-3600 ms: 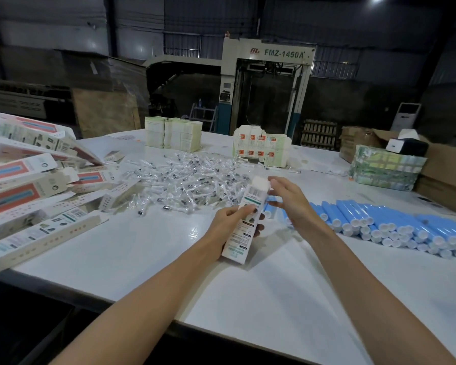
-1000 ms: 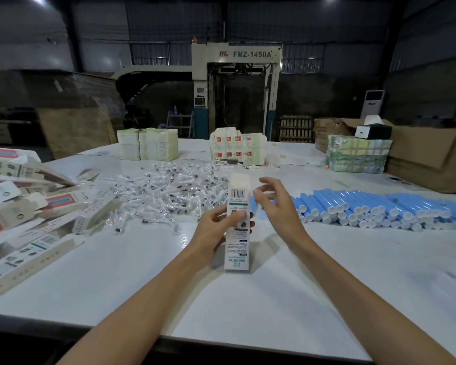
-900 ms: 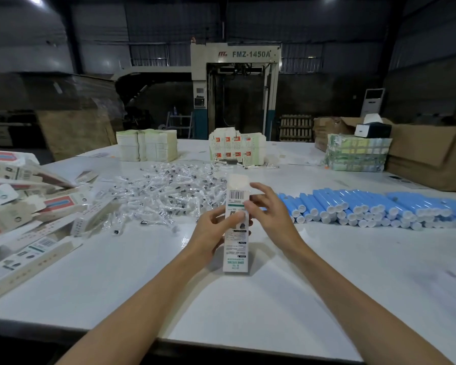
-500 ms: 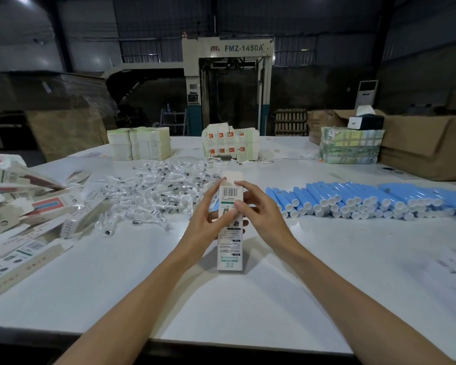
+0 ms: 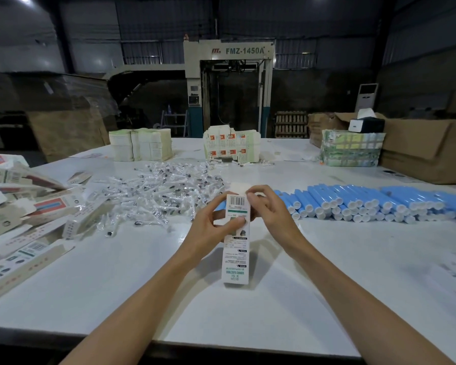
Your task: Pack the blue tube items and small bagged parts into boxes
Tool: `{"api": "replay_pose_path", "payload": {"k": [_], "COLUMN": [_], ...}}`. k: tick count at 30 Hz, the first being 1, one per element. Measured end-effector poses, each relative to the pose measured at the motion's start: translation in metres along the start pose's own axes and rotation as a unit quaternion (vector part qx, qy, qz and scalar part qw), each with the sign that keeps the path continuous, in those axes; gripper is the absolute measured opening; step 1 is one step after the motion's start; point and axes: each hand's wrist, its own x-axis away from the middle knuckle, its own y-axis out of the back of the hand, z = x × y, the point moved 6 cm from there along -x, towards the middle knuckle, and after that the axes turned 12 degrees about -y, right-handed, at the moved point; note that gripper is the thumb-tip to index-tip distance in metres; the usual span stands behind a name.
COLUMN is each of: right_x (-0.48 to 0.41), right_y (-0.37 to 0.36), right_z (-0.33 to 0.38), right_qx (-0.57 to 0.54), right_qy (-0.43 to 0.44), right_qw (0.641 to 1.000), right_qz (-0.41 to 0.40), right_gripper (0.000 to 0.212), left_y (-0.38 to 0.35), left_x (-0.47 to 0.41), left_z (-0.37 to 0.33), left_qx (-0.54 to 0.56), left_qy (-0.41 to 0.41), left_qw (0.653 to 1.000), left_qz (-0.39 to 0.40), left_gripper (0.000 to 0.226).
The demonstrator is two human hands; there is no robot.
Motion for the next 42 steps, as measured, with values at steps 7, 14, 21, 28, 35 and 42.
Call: {"api": "replay_pose_path", "payload": {"k": [7,14,21,28,35,42], "right_x": [-0.007,-0.004,-0.003,-0.003,-0.002,-0.003], "right_y": [0.011,0.013,0.013,0.007,0.010,0.014], "right_z": [-0.011,-0.001,0.010,0.010,0.005,0.006], "right_qx": [-0.048,0.018,0.065,-0.065,-0.120,-0.119], "right_qy": [-0.072,-0.017,0.020,-0.050,-0.121,-0.149], "right_qw": [0.996,1.000,0.998,0.996,0.985,0.982], "right_qz": [-0.028,-0.019,0.008,0.030,0.008,0.004], "right_gripper": [0.015,0.004,0.008,0.033,0.019,0.014], "left_y": [-0.008,-0.006,-0.005,-0.001,-0.003,-0.008], "left_x": [0.003,0.005,0.005,0.002,0.001,0.002], "left_z": [-0.002,0.000,0.003,0.002,0.002,-0.001], "left_qx": [-0.006,-0.015,-0.033,-0.062,-0.062,-0.037], "left_qy": [0.020,0.037,0.042,0.032,0.029,0.017], "left_qw": [0.999,0.999,0.998,0.997,0.998,0.998], "left_qz": [0.037,0.029,0.028,0.019,0.018,0.044], "left_gripper": [0.053,0.065,0.061,0.054,0.060,0.073]}}
